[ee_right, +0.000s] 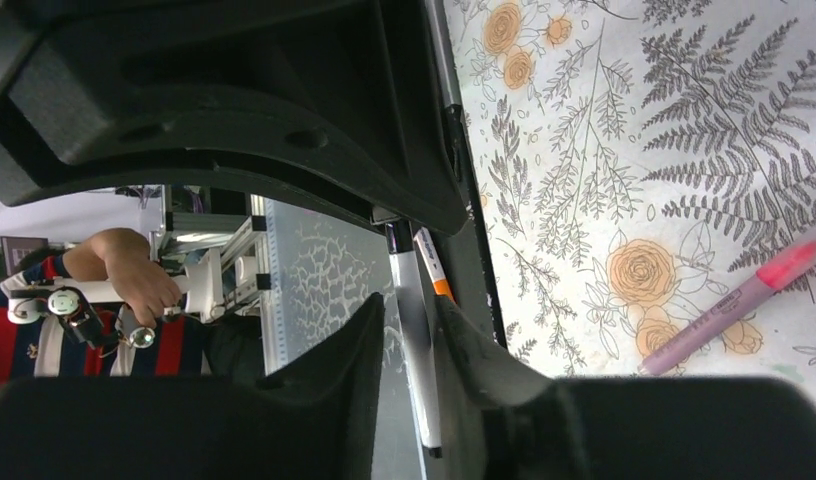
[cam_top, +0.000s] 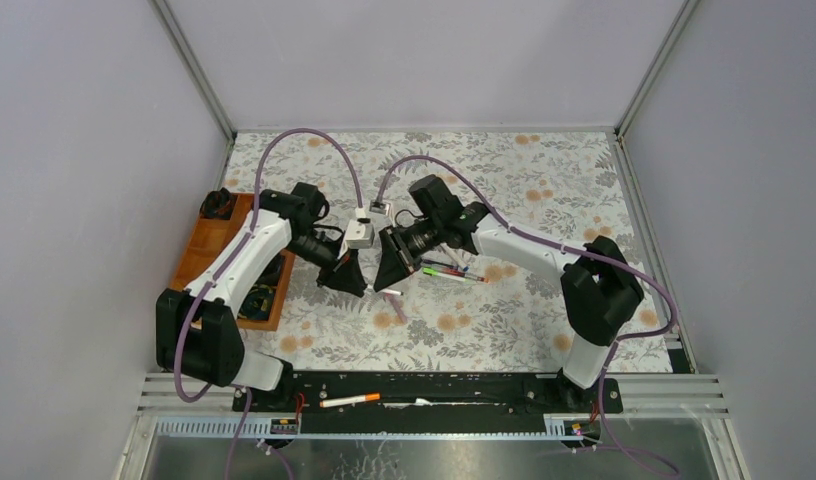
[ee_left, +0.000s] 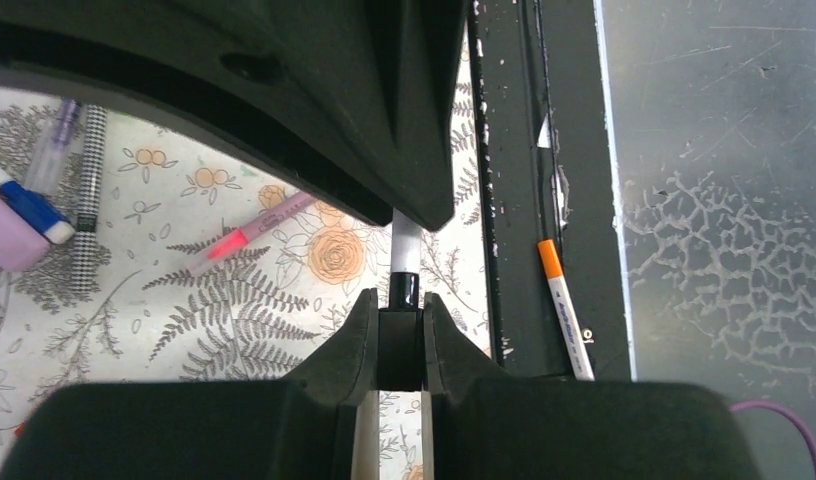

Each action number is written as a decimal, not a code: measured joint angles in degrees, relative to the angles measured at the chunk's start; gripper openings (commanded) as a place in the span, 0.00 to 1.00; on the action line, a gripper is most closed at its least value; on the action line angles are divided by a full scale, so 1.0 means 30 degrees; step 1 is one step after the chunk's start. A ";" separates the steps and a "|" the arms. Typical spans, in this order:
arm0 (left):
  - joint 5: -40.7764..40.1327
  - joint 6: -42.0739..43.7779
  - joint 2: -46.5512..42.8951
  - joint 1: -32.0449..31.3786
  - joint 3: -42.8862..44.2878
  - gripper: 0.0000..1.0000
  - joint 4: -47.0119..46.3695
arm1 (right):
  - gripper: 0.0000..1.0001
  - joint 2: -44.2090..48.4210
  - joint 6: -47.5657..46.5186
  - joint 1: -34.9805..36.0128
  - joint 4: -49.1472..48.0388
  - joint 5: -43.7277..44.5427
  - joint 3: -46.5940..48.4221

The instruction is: Open the pen caps

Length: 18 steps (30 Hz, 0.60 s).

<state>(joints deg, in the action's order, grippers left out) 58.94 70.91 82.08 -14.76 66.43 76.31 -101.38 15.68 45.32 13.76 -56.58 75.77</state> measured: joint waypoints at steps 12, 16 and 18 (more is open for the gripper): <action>-0.0284 0.0087 -0.0576 -0.0073 0.0000 0.00 -0.0539 | 0.00 -0.0831 0.3118 0.0109 -0.3898 -0.1545 -0.0925; -0.0495 0.0153 -0.0641 -0.0102 0.0000 0.00 -0.0634 | 0.00 -0.0721 0.2492 0.0000 -0.3701 -0.1552 -0.1013; -0.0495 0.0262 -0.0634 -0.0066 0.0015 0.00 -0.0801 | 0.00 -0.0240 0.2200 -0.0124 -0.3818 -0.1282 -0.1406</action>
<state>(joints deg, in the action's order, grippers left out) 57.45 71.70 80.18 -14.96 66.48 73.91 -102.10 22.28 44.95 2.31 -60.42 71.55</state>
